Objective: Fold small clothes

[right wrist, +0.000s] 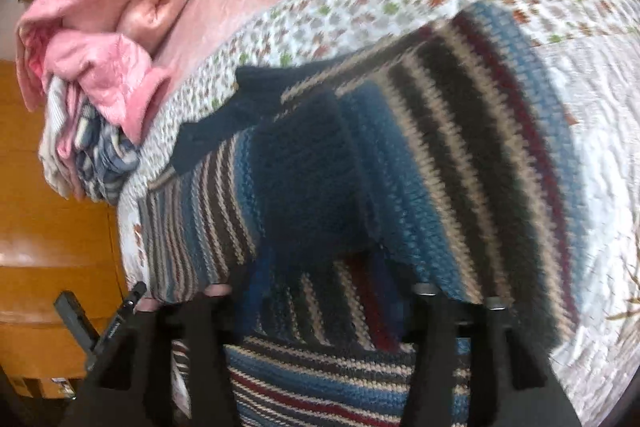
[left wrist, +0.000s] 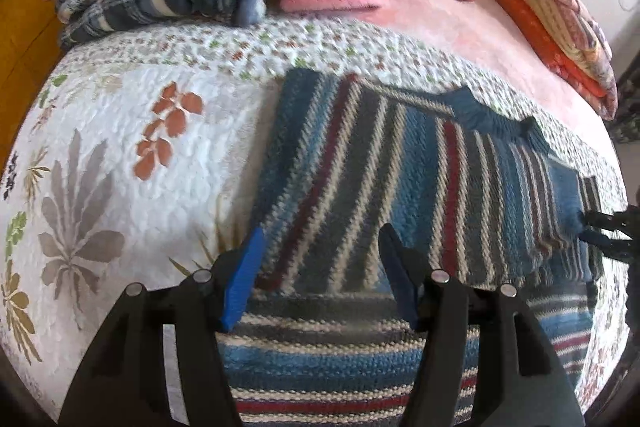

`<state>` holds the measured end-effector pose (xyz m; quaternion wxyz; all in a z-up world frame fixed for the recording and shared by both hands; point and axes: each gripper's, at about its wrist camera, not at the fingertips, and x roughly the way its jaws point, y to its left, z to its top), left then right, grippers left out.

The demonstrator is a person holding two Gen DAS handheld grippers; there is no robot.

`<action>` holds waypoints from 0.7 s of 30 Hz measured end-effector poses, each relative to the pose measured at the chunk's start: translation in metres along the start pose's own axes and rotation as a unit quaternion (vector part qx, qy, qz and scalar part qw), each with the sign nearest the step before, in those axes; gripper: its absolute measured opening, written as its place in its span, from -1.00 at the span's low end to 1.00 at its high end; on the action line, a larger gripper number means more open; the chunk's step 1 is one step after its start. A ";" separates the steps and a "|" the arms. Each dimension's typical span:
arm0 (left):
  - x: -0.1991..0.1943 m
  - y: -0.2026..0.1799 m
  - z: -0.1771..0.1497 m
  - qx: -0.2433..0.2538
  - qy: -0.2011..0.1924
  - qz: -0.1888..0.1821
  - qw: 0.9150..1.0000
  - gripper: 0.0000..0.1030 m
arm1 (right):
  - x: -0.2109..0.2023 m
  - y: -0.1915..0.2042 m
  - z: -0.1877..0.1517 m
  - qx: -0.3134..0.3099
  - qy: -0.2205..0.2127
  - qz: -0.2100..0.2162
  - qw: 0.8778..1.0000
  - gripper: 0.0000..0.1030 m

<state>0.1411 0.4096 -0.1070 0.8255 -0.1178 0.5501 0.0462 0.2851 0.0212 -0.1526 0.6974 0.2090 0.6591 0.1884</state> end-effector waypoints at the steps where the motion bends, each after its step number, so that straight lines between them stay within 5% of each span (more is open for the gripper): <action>1: 0.002 -0.001 -0.002 0.004 0.005 0.002 1.000 0.16 | 0.001 0.002 -0.001 -0.005 -0.004 -0.006 1.000 -0.71; 6: 0.016 0.001 -0.005 0.020 0.027 0.014 0.999 0.18 | -0.008 0.016 -0.006 -0.028 -0.020 -0.040 0.999 -0.85; 11: 0.024 0.002 -0.007 0.027 0.036 0.017 0.999 0.21 | 0.010 0.011 -0.019 -0.034 0.010 -0.093 0.995 -0.85; 21: -0.034 0.007 -0.015 -0.026 0.053 -0.006 0.998 0.25 | -0.045 0.020 -0.056 -0.059 -0.019 -0.051 0.997 -0.50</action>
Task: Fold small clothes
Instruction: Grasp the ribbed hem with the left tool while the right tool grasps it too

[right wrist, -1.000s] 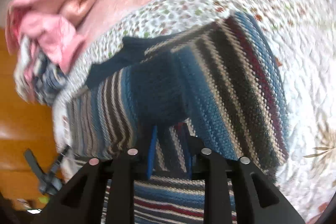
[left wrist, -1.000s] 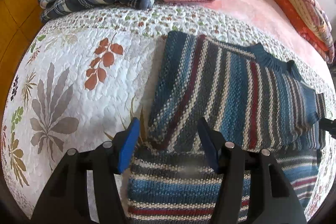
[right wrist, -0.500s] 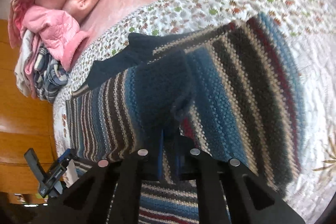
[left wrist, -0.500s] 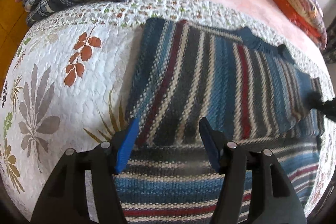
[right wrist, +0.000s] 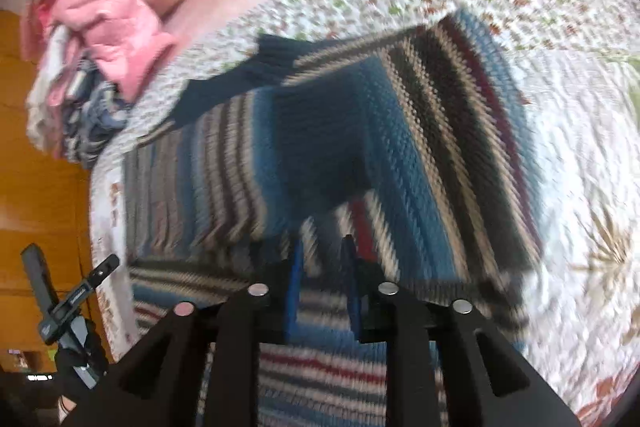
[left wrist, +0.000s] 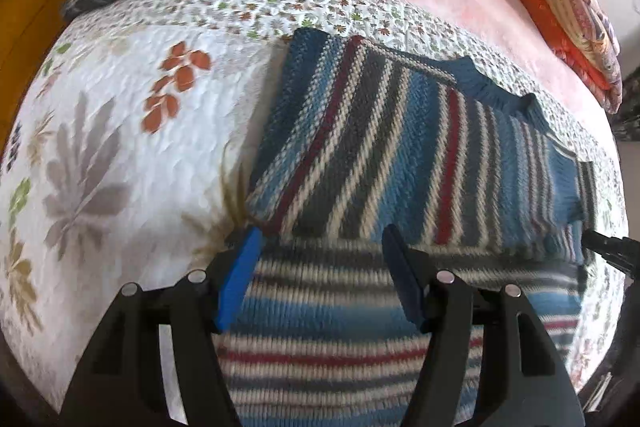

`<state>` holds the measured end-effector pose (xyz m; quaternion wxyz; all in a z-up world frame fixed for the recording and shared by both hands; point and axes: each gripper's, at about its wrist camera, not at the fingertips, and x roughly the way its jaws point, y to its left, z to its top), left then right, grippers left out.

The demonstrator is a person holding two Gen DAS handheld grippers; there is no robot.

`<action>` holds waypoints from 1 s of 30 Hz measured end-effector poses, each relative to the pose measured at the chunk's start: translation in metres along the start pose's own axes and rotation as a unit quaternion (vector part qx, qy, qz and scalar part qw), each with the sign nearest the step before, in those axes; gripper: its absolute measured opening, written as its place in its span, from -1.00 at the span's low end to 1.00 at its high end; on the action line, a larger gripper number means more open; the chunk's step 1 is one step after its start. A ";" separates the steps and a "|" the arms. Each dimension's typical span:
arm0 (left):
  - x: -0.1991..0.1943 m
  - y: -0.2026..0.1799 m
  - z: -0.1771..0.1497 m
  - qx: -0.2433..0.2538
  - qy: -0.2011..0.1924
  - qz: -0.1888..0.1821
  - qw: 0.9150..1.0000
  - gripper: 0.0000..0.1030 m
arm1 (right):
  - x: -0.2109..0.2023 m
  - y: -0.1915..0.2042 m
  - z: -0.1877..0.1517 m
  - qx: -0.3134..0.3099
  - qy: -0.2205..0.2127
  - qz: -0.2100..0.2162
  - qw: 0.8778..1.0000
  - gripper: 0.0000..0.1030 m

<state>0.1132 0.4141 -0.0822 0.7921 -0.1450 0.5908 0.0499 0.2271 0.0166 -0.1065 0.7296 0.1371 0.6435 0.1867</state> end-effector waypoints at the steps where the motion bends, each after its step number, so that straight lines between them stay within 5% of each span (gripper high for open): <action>1: -0.009 -0.001 -0.006 0.004 0.001 0.005 1.000 0.29 | -0.012 0.000 -0.011 -0.004 -0.006 0.006 1.000 -0.39; 11: -0.064 0.019 -0.132 0.025 0.057 0.004 0.998 0.48 | -0.070 -0.023 -0.154 -0.042 0.005 -0.017 0.999 -0.14; 18: -0.049 0.055 -0.217 -0.039 0.139 0.003 0.990 0.49 | -0.070 -0.073 -0.251 0.004 0.039 -0.035 0.999 -0.05; 25: -0.033 0.066 -0.249 -0.046 0.160 0.026 0.986 0.49 | -0.054 -0.089 -0.288 0.042 0.072 -0.048 0.995 -0.04; 30: -0.028 0.065 -0.256 -0.057 0.169 0.006 0.984 0.49 | -0.034 -0.086 -0.292 0.044 0.098 -0.071 0.992 -0.03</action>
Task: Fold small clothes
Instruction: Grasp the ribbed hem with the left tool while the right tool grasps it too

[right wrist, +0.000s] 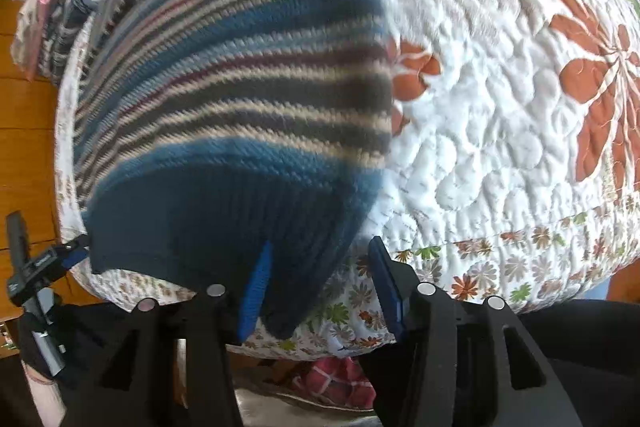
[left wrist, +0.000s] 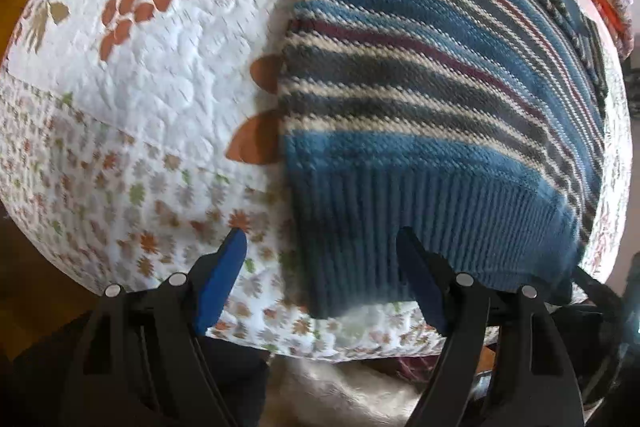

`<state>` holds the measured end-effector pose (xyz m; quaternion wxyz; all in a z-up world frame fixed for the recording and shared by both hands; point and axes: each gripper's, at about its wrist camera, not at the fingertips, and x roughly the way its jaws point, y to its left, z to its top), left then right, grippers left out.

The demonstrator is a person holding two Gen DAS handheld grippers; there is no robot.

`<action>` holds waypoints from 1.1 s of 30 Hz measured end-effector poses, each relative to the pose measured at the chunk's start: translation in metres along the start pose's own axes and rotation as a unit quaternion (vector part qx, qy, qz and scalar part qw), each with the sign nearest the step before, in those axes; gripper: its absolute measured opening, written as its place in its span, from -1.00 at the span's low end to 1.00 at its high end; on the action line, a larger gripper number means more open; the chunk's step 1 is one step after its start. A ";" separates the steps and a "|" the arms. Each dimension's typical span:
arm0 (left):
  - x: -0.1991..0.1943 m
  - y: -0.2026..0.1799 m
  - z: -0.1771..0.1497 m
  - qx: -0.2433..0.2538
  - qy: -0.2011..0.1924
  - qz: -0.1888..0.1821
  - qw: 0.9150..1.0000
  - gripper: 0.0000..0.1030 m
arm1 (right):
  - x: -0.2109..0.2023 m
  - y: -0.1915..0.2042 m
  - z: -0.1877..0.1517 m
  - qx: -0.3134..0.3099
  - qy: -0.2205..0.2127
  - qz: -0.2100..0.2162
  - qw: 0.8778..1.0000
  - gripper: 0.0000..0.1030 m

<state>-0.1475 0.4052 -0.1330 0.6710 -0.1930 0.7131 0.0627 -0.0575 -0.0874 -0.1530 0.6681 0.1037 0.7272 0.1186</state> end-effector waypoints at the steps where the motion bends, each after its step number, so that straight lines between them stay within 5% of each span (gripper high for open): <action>1: 0.002 -0.001 0.000 0.001 0.002 0.001 1.000 0.49 | 0.002 0.001 0.000 -0.001 0.000 -0.004 1.000 -0.02; 10: 0.024 -0.013 -0.013 0.017 0.027 0.015 0.999 0.41 | 0.006 0.009 -0.007 -0.029 -0.004 -0.002 1.000 -0.35; 15: 0.022 -0.019 -0.018 0.035 0.019 0.000 0.999 -0.48 | 0.007 0.011 -0.009 -0.024 -0.004 0.023 0.999 -0.65; 18: 0.015 -0.014 -0.020 0.041 0.011 -0.002 0.999 -0.79 | 0.005 0.011 -0.009 -0.021 -0.010 0.033 0.999 -0.77; 26: -0.029 0.000 -0.017 0.030 -0.031 -0.078 0.996 -0.85 | -0.035 0.001 0.002 -0.002 -0.064 0.127 0.990 -0.81; 33: -0.073 -0.008 0.019 0.035 -0.084 -0.113 0.989 -0.85 | -0.075 -0.007 0.031 0.018 -0.110 0.180 0.977 -0.82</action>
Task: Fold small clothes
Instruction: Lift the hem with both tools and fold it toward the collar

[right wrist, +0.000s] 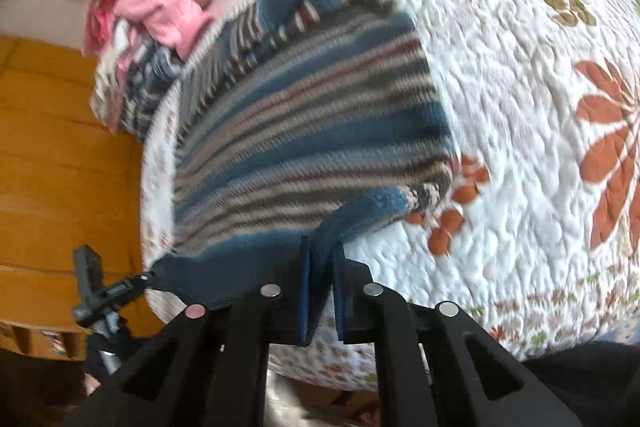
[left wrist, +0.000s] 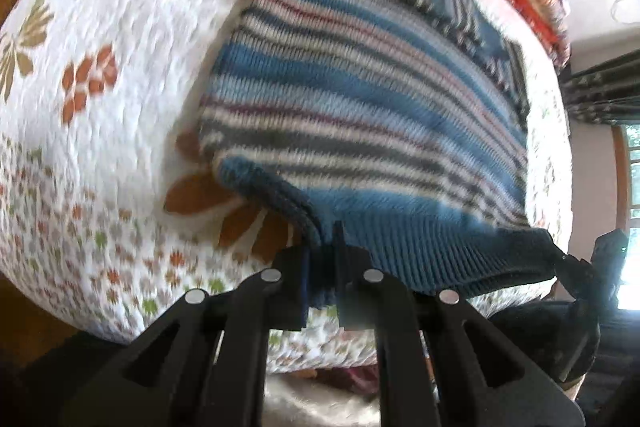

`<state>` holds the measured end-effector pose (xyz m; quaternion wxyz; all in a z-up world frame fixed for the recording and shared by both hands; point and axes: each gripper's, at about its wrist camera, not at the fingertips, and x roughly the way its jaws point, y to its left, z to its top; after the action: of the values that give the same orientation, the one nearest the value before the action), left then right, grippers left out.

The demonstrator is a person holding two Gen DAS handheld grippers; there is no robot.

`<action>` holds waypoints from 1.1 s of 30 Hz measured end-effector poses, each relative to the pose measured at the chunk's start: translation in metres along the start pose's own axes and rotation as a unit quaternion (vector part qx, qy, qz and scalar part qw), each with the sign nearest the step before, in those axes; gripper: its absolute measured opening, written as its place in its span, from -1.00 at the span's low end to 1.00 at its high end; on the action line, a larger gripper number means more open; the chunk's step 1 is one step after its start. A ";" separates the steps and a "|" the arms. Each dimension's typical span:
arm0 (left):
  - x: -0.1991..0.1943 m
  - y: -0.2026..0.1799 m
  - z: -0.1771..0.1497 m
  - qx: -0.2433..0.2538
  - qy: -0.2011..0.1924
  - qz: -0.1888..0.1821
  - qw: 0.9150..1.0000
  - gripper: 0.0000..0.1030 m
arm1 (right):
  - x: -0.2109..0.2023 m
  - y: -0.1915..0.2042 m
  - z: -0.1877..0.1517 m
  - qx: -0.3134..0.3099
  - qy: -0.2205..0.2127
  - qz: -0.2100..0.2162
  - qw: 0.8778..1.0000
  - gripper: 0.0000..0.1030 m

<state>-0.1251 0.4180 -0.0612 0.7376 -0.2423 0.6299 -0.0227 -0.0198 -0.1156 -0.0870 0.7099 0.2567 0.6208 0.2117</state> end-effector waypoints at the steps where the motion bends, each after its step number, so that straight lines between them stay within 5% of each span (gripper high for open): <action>1: -0.001 -0.002 0.005 0.002 -0.005 0.000 1.000 -0.85 | -0.004 0.000 0.006 0.002 -0.002 0.004 1.000 -0.82; 9: -0.006 -0.012 0.076 -0.010 -0.025 -0.014 1.000 -0.85 | 0.004 0.018 0.072 0.009 0.011 -0.002 1.000 -0.82; 17: 0.043 -0.018 0.139 -0.021 -0.001 -0.007 1.000 -0.84 | 0.047 0.011 0.143 0.049 0.048 -0.005 0.998 -0.82; 26: 0.095 -0.017 0.181 -0.017 0.039 0.005 0.999 -0.75 | 0.095 -0.013 0.182 0.080 0.080 -0.013 0.993 -0.81; 33: 0.102 0.010 0.194 -0.090 0.070 -0.059 0.992 -0.69 | 0.105 -0.024 0.191 0.106 0.103 -0.007 0.989 -0.74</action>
<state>0.0759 0.4561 -0.1414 0.6641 -0.3420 0.6643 -0.0260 0.1832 -0.0888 -0.1641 0.6125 0.3035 0.7110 0.1651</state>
